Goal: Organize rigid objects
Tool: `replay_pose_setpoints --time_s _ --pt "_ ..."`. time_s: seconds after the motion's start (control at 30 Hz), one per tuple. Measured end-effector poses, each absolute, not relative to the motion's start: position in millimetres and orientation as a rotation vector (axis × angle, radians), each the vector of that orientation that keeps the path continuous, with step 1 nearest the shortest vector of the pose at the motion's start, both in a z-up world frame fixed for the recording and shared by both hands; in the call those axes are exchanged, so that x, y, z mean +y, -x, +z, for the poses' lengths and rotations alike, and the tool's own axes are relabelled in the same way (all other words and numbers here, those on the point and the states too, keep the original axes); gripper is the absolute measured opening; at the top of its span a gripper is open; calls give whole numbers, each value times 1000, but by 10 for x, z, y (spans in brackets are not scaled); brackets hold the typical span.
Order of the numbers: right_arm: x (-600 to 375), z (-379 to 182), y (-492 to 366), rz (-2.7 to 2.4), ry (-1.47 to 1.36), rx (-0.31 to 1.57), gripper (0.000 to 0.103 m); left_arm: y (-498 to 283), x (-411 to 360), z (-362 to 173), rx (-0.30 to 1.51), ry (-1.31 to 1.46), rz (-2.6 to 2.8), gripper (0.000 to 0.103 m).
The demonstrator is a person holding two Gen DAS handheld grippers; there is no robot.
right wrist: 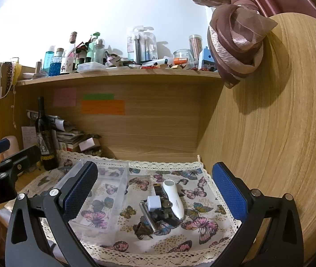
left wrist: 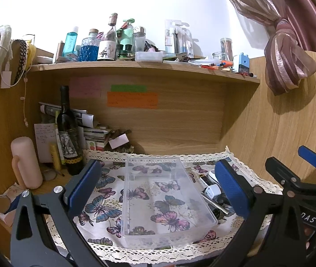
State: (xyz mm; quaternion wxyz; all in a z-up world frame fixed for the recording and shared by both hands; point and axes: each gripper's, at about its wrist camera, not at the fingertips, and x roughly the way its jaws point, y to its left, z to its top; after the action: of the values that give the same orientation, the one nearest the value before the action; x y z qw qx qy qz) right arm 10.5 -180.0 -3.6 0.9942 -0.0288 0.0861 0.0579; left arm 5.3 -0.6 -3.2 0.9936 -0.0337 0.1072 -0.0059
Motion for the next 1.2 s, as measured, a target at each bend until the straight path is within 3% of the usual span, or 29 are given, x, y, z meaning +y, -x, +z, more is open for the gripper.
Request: replay_pose_setpoints --time_s 1.2 --pt "-1803 -61 -110 117 47 173 103 -50 -6 10 207 56 -26 103"
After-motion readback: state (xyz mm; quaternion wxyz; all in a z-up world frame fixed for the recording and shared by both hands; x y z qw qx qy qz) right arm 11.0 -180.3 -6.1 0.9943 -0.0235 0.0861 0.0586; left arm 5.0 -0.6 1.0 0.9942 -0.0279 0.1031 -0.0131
